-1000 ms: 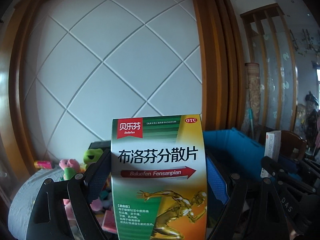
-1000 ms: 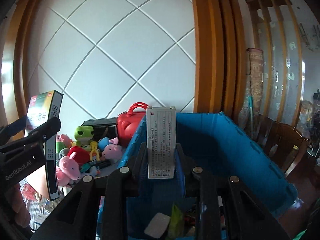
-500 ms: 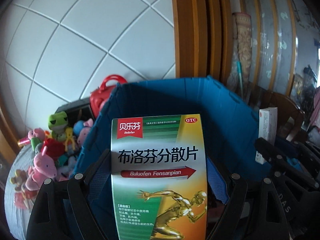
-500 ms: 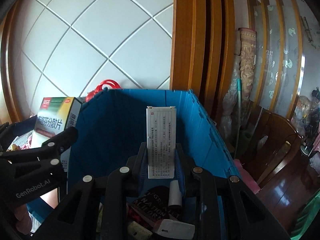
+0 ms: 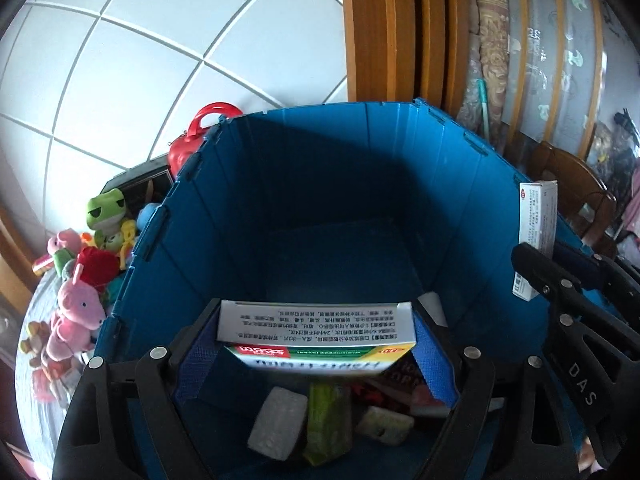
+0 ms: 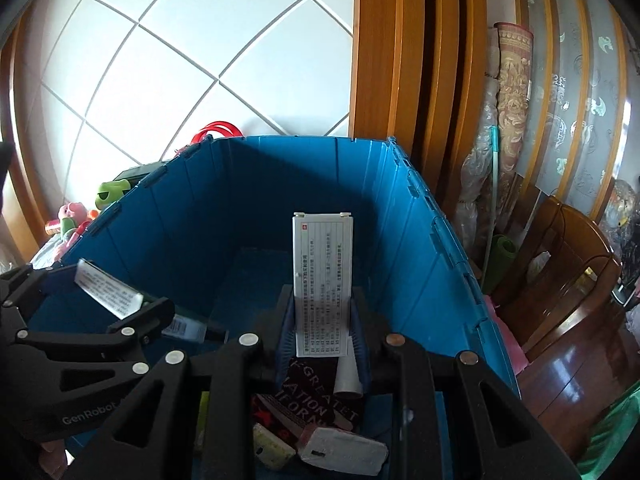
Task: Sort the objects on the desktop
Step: 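Open both tools to drop the ibuprofen box and leaflet into the crate, then withdraw both open tools from the crate back over the pile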
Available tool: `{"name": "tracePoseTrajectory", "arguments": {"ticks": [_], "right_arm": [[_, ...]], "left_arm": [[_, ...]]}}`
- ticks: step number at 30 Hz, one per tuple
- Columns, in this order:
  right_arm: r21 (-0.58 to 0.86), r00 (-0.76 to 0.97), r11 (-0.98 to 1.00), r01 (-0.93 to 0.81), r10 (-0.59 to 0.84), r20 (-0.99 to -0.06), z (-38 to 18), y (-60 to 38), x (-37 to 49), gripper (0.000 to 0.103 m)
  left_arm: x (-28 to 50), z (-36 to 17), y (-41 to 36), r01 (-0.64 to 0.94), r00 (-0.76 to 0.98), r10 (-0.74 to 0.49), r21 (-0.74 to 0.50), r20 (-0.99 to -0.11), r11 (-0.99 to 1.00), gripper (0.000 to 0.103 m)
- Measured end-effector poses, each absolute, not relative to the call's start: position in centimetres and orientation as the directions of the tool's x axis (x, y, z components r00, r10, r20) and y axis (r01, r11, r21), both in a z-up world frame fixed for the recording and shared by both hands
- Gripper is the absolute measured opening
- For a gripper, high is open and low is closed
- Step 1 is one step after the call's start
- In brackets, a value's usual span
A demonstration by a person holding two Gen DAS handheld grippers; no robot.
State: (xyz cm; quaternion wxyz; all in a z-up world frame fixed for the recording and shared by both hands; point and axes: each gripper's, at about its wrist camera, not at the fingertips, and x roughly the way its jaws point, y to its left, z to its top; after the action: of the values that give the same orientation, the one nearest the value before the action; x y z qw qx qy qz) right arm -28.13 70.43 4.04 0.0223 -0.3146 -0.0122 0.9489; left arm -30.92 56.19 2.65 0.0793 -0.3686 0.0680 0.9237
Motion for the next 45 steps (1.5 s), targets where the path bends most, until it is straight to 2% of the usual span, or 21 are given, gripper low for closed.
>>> {"name": "tracePoseTrajectory", "arguments": {"ticks": [8, 11, 13, 15, 24, 30, 32, 34, 35, 38, 45], "right_arm": [[-0.039, -0.786, -0.999, -0.038, 0.054, -0.616, 3.9, 70.2, -28.7, 0.027], [-0.032, -0.788, -0.999, -0.034, 0.046, -0.614, 3.9, 70.3, -28.6, 0.035], [-0.030, -0.791, -0.999, -0.032, 0.044, -0.610, 3.9, 70.3, -28.5, 0.045], [-0.031, -0.793, -0.999, -0.036, 0.048, -0.608, 4.0, 70.3, -28.5, 0.047], [0.011, -0.801, -0.999, -0.038, 0.024, -0.598, 4.0, 71.0, -28.4, 0.048], [0.044, -0.819, -0.998, -0.037, 0.005, -0.573, 4.2, 71.4, -27.8, 0.049], [0.070, -0.839, -0.997, -0.042, -0.003, -0.544, 4.4, 71.7, -27.2, 0.064], [0.089, -0.861, -0.994, -0.063, 0.008, -0.509, 4.7, 72.0, -26.5, 0.095], [0.099, -0.871, -0.992, -0.073, 0.015, -0.491, 4.9, 72.1, -26.1, 0.101], [0.089, -0.884, -0.990, -0.111, 0.057, -0.464, 5.0, 71.8, -25.3, 0.103], [0.122, -0.893, -0.988, -0.090, 0.026, -0.448, 5.8, 67.7, -24.3, 0.103]], "left_arm": [[-31.1, 2.8, 56.1, -0.182, -0.731, 0.085, 0.073, -0.677, -0.981, 0.088], [-31.2, 2.8, 56.0, -0.177, -0.733, 0.084, 0.070, -0.675, -0.982, 0.088], [-31.3, 2.9, 55.9, -0.170, -0.736, 0.079, 0.070, -0.672, -0.983, 0.088], [-31.3, 2.9, 55.9, -0.168, -0.738, 0.081, 0.066, -0.670, -0.984, 0.088], [-31.0, 3.2, 55.8, -0.147, -0.758, 0.063, 0.076, -0.649, -0.986, 0.088], [-28.6, 4.0, 53.7, -0.077, -0.813, 0.026, 0.064, -0.582, -0.995, 0.088], [-27.4, 4.2, 52.2, -0.046, -0.827, 0.005, 0.058, -0.563, -0.997, 0.088], [-26.2, 4.5, 50.4, -0.002, -0.836, -0.026, 0.051, -0.548, -0.999, 0.089], [-25.7, 4.7, 49.4, 0.024, -0.840, -0.046, 0.047, -0.541, -0.999, 0.089], [-24.1, 5.3, 45.8, 0.103, -0.848, -0.102, 0.028, -0.520, -0.994, 0.089], [-20.6, 5.7, 37.0, 0.237, -0.843, -0.206, 0.000, -0.498, -0.972, 0.092]]}}
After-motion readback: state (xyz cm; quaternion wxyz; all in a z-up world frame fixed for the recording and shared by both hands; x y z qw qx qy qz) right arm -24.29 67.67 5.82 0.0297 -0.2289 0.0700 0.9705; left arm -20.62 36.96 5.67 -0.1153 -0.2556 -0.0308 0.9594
